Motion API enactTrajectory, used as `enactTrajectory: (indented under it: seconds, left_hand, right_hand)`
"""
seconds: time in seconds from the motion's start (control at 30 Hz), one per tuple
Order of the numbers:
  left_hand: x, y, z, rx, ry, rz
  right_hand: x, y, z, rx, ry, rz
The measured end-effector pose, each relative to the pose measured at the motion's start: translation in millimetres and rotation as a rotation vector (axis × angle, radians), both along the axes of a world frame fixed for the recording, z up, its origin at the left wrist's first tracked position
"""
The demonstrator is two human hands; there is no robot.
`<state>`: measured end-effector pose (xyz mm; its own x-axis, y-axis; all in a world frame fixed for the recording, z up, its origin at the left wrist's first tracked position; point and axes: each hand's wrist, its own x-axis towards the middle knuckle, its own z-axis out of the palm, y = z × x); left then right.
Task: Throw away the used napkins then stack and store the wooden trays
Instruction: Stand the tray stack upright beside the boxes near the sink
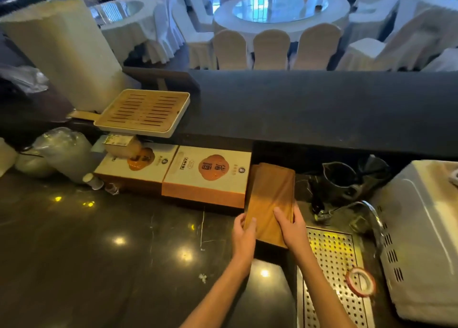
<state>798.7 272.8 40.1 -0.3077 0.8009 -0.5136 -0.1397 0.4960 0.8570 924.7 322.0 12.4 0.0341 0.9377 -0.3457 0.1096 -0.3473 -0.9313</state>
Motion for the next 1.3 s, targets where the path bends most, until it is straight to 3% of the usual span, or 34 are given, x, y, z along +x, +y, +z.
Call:
enactTrajectory:
  seconds: [0.23,0.53,0.67,0.8,0.93,1.3]
  left_hand:
    - [1.3,14.9,-32.3,-0.163,0.17,-0.034]
    - [4.2,16.2,-45.0,-0.089,0.025,-0.013]
    - [2.3,17.2,-49.2,-0.123,-0.076,0.058]
    - [-1.0,21.0,-54.9,-0.156,-0.288,0.139]
    - [-2.5,26.1,-58.1,-0.161,-0.337,0.157]
    - [-1.8,46.6,-55.2,-0.189,-0.501,0.272]
  right_hand:
    - [-9.6,39.5,-23.9,0.014,-0.121,0.015]
    - [-23.9,42.5,-32.1,-0.032,-0.426,-0.018]
    - [-24.3,41.9,-29.1,0.036,-0.28,0.026]
    - [-22.9,40.7,-26.0,-0.046,-0.152,-0.006]
    - [-21.2,48.8,-31.0,-0.15,-0.092,-0.04]
    - [-19.3,67.6,-30.4,-0.171,0.06,-0.041]
